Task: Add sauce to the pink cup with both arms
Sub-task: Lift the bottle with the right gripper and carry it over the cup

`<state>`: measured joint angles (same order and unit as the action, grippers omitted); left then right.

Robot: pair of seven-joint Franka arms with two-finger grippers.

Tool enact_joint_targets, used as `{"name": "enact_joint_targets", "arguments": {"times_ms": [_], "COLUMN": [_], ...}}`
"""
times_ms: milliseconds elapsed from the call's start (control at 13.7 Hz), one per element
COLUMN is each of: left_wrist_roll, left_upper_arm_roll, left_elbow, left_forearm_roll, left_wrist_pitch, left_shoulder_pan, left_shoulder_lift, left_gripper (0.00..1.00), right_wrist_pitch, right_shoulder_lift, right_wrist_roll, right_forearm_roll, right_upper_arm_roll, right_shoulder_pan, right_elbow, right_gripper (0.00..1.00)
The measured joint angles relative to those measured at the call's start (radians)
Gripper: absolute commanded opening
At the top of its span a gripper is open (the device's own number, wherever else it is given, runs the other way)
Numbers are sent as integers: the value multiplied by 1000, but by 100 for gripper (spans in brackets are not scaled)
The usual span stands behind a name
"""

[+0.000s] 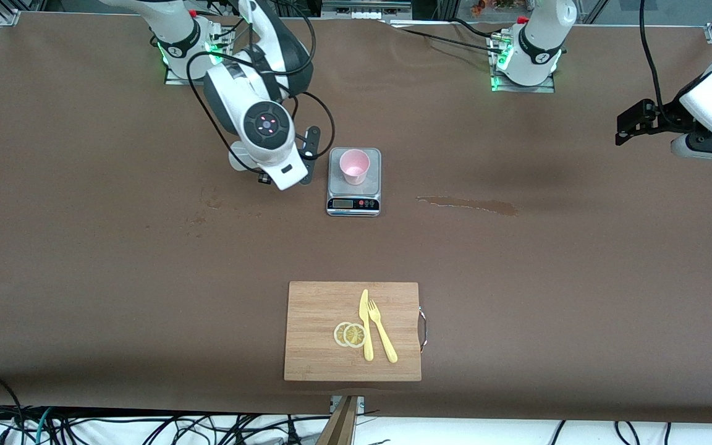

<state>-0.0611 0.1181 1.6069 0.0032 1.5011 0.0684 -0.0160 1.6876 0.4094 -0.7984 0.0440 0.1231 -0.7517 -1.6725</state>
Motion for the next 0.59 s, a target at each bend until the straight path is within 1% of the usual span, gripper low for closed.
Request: {"name": "enact_joint_targets", "arguments": {"times_ms": [293,585], "left_wrist_roll": [0,0], "left_upper_arm_roll": [0,0], "left_elbow": [0,0], "left_forearm_roll": [0,0], "left_wrist_pitch": [0,-1], "left_shoulder_pan": [0,0], "left_shoulder_lift": [0,0], "left_gripper": [100,100], "right_wrist_pitch": [-25,-35], "right_shoulder_lift": [58,89], "right_wrist_roll": [28,61], "right_forearm_roll": [-4,-49], "right_upper_arm_roll": [1,0], "right_shoulder_pan": [-5,-40], "right_elbow": [52,72], "right_gripper": [8,8]}}
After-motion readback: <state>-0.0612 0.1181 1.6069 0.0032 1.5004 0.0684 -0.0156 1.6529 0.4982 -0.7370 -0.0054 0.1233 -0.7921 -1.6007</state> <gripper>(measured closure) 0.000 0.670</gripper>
